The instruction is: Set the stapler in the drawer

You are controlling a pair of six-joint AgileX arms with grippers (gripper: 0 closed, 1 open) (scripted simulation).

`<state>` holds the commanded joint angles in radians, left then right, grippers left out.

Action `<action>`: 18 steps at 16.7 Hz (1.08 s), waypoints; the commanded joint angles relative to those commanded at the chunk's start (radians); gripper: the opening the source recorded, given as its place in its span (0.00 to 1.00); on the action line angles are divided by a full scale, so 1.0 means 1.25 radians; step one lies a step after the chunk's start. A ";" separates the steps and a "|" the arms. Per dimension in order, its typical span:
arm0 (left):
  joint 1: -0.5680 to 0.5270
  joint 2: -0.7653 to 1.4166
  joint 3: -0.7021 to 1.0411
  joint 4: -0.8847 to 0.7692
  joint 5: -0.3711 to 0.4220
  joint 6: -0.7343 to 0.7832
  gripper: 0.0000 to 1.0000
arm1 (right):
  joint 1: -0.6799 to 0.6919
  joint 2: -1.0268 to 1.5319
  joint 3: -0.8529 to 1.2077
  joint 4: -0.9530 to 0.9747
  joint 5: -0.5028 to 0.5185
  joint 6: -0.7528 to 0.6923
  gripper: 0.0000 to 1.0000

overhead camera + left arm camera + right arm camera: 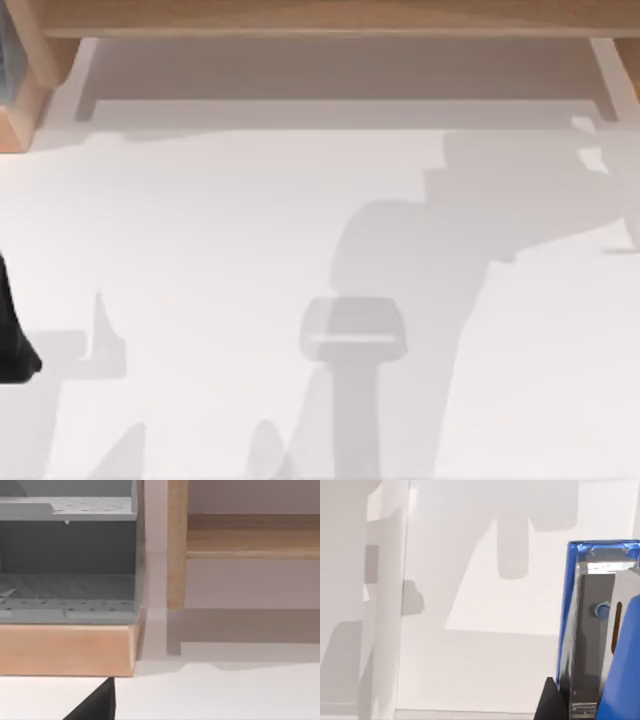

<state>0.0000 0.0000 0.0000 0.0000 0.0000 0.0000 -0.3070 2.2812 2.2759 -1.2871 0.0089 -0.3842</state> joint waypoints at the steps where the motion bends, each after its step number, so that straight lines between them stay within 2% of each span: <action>1: 0.000 0.000 0.000 0.000 0.000 0.000 1.00 | -0.018 0.040 0.030 -0.004 -0.002 -0.003 0.00; 7: 0.000 0.000 0.000 0.000 0.000 0.000 1.00 | -0.052 0.239 0.131 -0.079 0.002 0.027 0.00; 14: 0.000 0.000 0.000 0.000 0.000 0.000 1.00 | -0.049 0.255 0.136 -0.090 0.003 0.032 0.00; 18: 0.000 0.000 0.000 0.000 0.000 0.000 1.00 | -0.056 0.239 0.149 -0.074 -0.028 -0.017 0.00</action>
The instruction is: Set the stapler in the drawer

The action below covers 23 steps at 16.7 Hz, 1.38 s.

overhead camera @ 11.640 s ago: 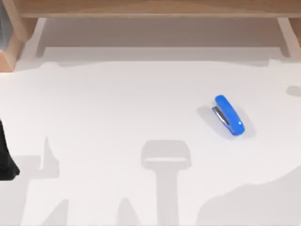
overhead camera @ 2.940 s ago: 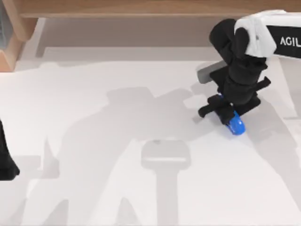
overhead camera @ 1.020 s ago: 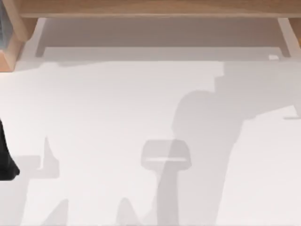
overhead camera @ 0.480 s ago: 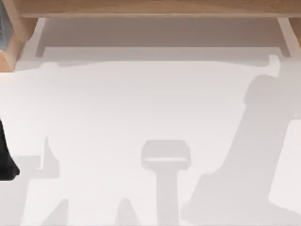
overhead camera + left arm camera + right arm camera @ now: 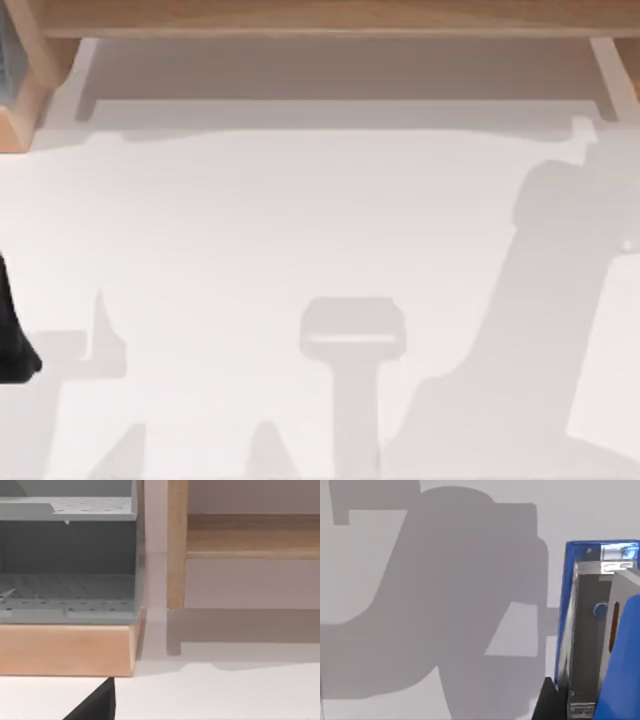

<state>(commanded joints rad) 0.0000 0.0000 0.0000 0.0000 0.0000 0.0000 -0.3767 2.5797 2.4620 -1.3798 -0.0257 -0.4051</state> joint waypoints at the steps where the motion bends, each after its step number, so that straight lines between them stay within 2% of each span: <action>1: 0.000 0.000 0.000 0.000 0.000 0.000 1.00 | -0.003 -0.009 0.002 0.003 -0.008 -0.011 0.00; 6: 0.000 0.000 0.000 0.000 0.000 0.000 1.00 | 0.004 -0.032 -0.016 0.007 -0.018 -0.019 0.00; 12: 0.000 0.000 0.000 0.000 0.000 0.000 1.00 | 0.004 0.010 -0.051 0.018 0.031 0.049 0.00; 16: 0.000 0.000 0.000 0.000 0.000 0.000 1.00 | 0.004 0.010 -0.052 0.018 0.033 0.051 0.00; 23: 0.000 0.000 0.000 0.000 0.000 0.000 1.00 | 0.004 0.010 -0.052 0.018 0.033 0.051 0.53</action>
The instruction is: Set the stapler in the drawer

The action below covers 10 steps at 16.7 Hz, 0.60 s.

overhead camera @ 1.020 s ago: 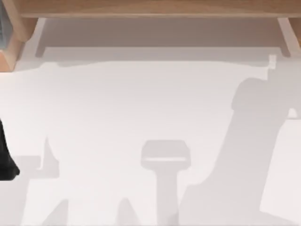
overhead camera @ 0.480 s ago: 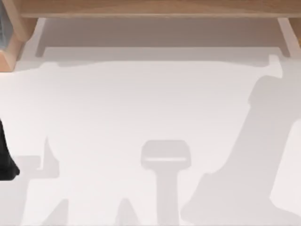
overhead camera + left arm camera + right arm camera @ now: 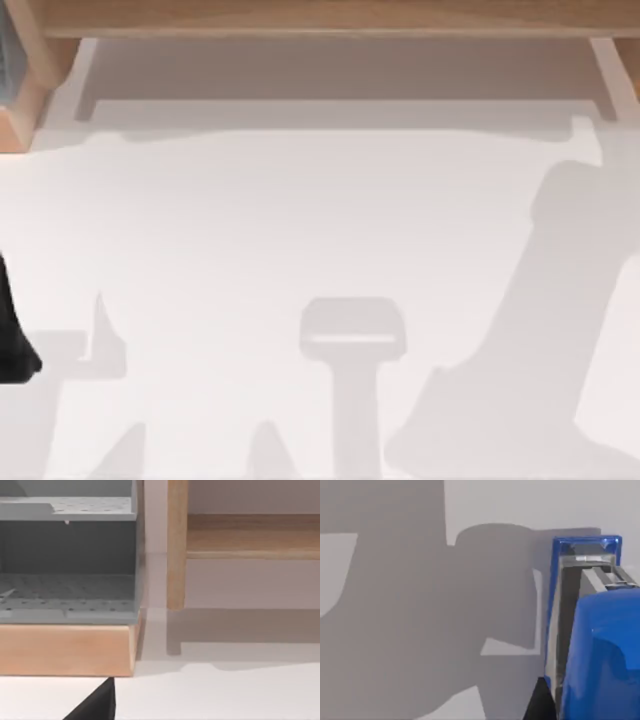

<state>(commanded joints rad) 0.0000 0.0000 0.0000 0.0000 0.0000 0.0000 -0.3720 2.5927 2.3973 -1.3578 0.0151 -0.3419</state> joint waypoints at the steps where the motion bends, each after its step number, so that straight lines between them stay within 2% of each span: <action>1: 0.000 0.000 0.000 0.000 0.000 0.000 1.00 | 0.000 0.000 0.000 0.000 0.000 0.000 0.60; 6: 0.000 0.000 0.000 0.000 0.000 0.000 1.00 | 0.000 0.000 0.000 0.000 0.000 0.000 0.98; 10: 0.000 0.000 0.000 0.000 0.000 0.000 1.00 | 0.000 0.000 0.000 0.000 0.000 0.000 1.00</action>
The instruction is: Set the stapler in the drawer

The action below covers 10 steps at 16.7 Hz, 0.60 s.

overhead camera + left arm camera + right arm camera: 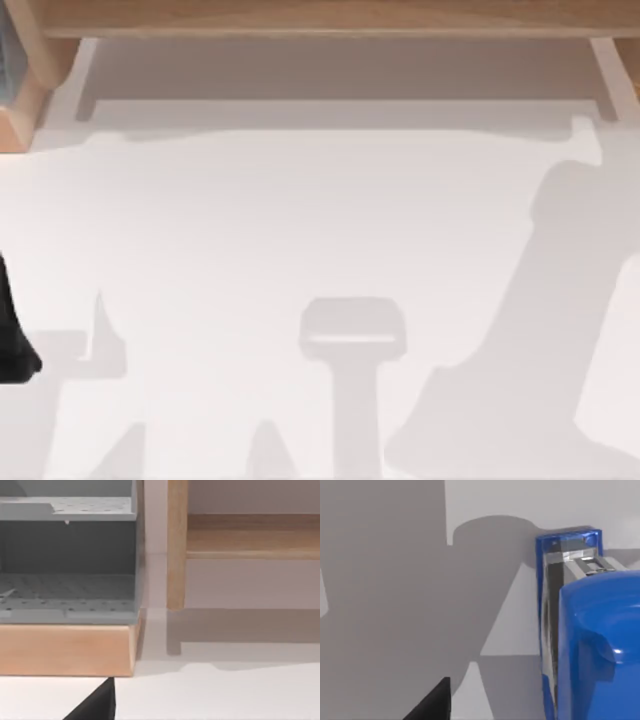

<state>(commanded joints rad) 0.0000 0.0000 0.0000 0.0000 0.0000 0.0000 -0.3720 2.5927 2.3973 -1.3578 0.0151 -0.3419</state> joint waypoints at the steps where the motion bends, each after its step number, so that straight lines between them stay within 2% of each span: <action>1: 0.000 0.000 0.000 0.000 0.000 0.000 1.00 | 0.000 0.000 0.000 0.000 0.000 0.000 1.00; 10: 0.000 0.000 0.000 0.000 0.000 0.000 1.00 | 0.000 -0.056 -0.046 0.037 -0.008 -0.032 1.00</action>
<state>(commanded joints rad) 0.0000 0.0000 0.0000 0.0000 0.0000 0.0000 -0.3720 2.5226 2.3402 -1.3118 0.0050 -0.3814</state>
